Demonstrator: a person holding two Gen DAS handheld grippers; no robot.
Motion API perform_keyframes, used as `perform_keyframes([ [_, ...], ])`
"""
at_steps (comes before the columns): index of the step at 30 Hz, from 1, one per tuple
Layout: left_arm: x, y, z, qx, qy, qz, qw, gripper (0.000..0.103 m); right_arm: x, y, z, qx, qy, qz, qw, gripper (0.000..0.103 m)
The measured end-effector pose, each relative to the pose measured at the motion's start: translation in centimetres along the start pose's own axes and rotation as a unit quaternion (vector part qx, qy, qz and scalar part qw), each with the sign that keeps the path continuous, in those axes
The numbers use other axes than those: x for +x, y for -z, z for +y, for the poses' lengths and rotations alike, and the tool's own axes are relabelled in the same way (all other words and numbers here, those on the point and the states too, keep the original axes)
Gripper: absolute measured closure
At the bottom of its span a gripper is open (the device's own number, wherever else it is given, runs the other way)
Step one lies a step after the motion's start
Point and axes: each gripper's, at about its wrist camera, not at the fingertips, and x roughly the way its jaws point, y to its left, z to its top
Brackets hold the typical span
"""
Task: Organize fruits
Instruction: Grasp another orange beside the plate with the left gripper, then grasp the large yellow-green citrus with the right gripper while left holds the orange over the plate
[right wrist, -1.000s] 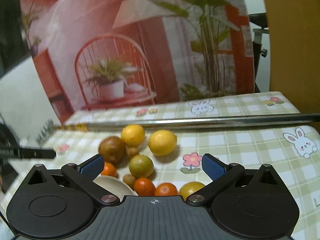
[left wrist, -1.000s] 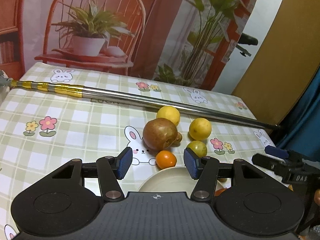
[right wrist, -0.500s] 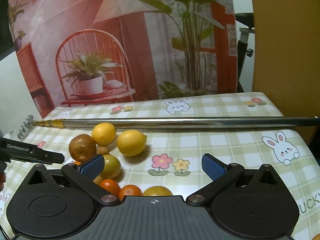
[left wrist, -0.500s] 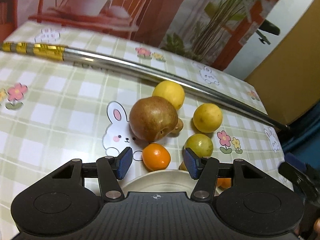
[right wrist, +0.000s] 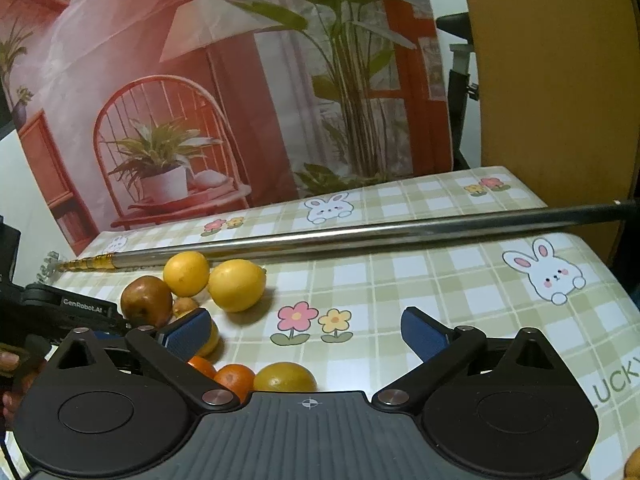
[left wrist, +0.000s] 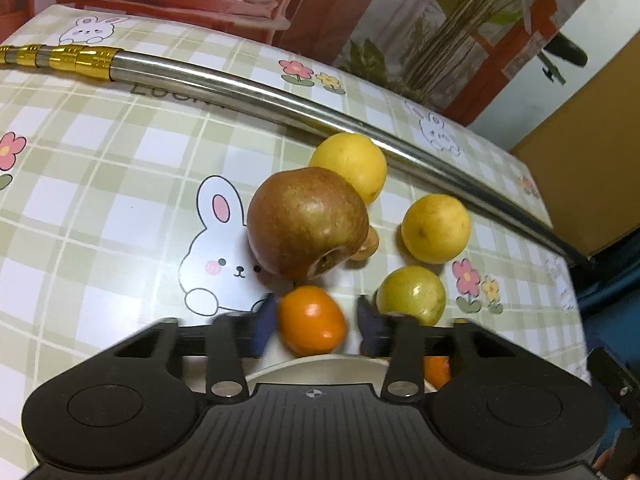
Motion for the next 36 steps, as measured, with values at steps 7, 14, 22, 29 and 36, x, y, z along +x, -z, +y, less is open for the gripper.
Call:
perform_keyframes([
  [7,-1.2,0.3,-0.6,0.036,-0.005,-0.022,0.9991,0.065,0.3,0.5,-0.2,0.011,-0.004,0.007,1.000,0.003],
  [14,-3.6,0.8,-0.3,0.040,0.015,-0.043,0.9982,0.065,0.0,0.6,-0.3,0.016,0.005,0.008,1.000,0.003],
  [22,-6.3,3.1,-0.2,0.066,0.036,-0.062,0.9953,0.065,-0.1,0.8,-0.4,0.010,0.019,0.010,1.000,0.008],
  [29,-8.1,5.1,0.2,0.092,0.039,-0.071,0.9924,0.065,0.6,2.1,-0.2,0.003,0.020,0.032,0.999,0.025],
  [36,-8.4,6.3,1.1,0.096,0.037,-0.069,0.9923,0.065,1.6,2.9,1.2,-0.038,0.004,0.041,0.998,0.045],
])
